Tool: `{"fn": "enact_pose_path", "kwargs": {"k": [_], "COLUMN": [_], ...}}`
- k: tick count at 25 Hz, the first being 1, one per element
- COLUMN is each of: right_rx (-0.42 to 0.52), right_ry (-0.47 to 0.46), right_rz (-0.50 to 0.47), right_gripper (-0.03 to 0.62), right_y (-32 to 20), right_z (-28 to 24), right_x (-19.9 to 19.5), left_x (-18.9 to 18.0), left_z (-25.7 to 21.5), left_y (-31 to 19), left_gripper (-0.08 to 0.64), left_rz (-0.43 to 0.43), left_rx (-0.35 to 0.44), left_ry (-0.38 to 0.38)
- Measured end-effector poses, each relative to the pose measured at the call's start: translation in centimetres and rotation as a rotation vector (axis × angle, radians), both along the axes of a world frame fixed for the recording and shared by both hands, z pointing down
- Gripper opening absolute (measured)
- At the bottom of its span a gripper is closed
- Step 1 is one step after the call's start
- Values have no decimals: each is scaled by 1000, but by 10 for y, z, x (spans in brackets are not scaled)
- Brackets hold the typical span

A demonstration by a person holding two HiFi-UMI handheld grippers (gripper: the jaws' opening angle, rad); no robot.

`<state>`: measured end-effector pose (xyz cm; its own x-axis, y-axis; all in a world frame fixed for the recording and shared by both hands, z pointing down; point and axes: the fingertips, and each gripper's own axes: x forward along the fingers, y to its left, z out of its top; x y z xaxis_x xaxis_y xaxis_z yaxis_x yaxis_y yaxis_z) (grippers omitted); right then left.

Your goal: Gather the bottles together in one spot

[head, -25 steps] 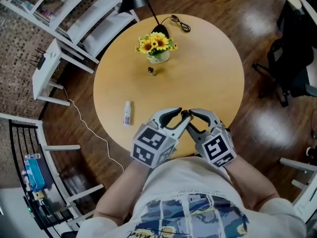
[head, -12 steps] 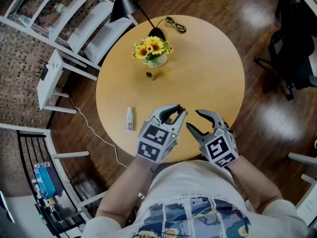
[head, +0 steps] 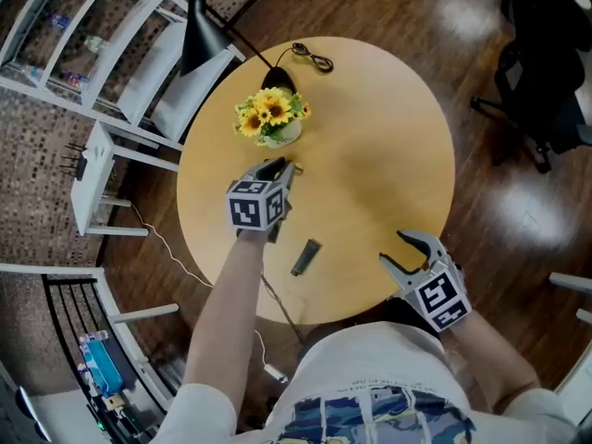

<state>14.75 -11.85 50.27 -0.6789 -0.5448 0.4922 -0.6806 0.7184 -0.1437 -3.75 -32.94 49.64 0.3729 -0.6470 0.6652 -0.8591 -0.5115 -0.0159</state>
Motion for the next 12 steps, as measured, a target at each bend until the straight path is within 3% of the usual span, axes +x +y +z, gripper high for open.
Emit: {"fn": "enact_pose_path", "kwargs": {"k": [6, 12], "right_rx": [-65, -117], "right_ry": [6, 17], "right_rz": [40, 77], "right_gripper": [233, 232], "right_y": [-1, -6], "right_z": [18, 42], "right_x": [29, 48], "left_x": [-22, -23], "left_z": [61, 90], "left_y": [-49, -69], "left_gripper": [80, 80], "left_rz": [-50, -64], "left_rx": [-37, -19], "left_ry": [-89, -115]}}
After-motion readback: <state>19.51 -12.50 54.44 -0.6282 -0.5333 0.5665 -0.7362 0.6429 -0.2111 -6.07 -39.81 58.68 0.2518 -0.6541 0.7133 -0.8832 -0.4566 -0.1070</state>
